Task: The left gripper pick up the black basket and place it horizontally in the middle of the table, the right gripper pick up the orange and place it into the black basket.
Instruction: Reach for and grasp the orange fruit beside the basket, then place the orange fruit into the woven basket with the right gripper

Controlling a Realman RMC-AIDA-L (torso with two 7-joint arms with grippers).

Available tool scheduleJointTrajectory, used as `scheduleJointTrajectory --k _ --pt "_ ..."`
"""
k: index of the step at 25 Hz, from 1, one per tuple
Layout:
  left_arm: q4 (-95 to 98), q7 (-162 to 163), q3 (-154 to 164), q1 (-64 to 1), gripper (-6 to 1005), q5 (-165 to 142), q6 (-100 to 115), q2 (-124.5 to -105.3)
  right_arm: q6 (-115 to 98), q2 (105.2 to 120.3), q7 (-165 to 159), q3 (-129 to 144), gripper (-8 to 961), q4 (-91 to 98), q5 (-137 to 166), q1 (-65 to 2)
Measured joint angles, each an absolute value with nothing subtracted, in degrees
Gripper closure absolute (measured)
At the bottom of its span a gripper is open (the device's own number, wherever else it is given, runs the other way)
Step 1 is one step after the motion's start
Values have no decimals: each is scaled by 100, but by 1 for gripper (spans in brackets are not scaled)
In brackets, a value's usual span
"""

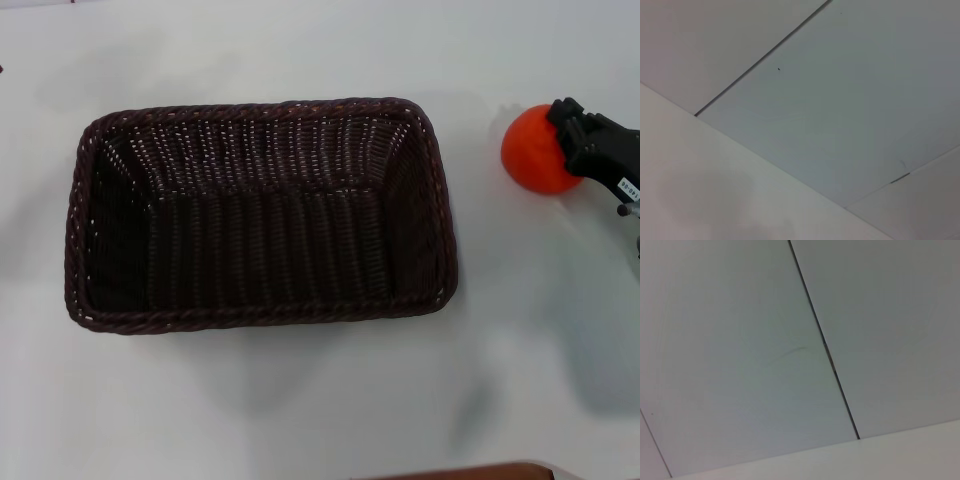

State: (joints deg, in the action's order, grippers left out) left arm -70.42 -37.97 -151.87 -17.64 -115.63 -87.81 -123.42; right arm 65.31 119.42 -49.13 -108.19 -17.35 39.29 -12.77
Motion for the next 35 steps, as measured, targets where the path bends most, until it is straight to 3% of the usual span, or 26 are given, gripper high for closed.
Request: scheduleJointTrajectory --k 10,23,28,35 --pt "-6958 -3798 -15187 -1778 386 -11527 -8790 -12340 7059 11950 -5156 -10845 896 -2092 3911 -1090" --pt "-6670 -3992 -15238 -1788 385 -11314 -8787 -12351 7339 11943 -5869 -9713 896 -4634 4126 -586" --pt "-6551 -4110 -15240 -1755 385 -11131 -8791 -12353 7188 11953 -6491 -9249 895 -5444 5168 -990" --pt "-6430 -4254 -15241 -1647 386 -10961 -8827 -12368 6979 11936 -6922 -9090 893 -4815 5718 -1926"
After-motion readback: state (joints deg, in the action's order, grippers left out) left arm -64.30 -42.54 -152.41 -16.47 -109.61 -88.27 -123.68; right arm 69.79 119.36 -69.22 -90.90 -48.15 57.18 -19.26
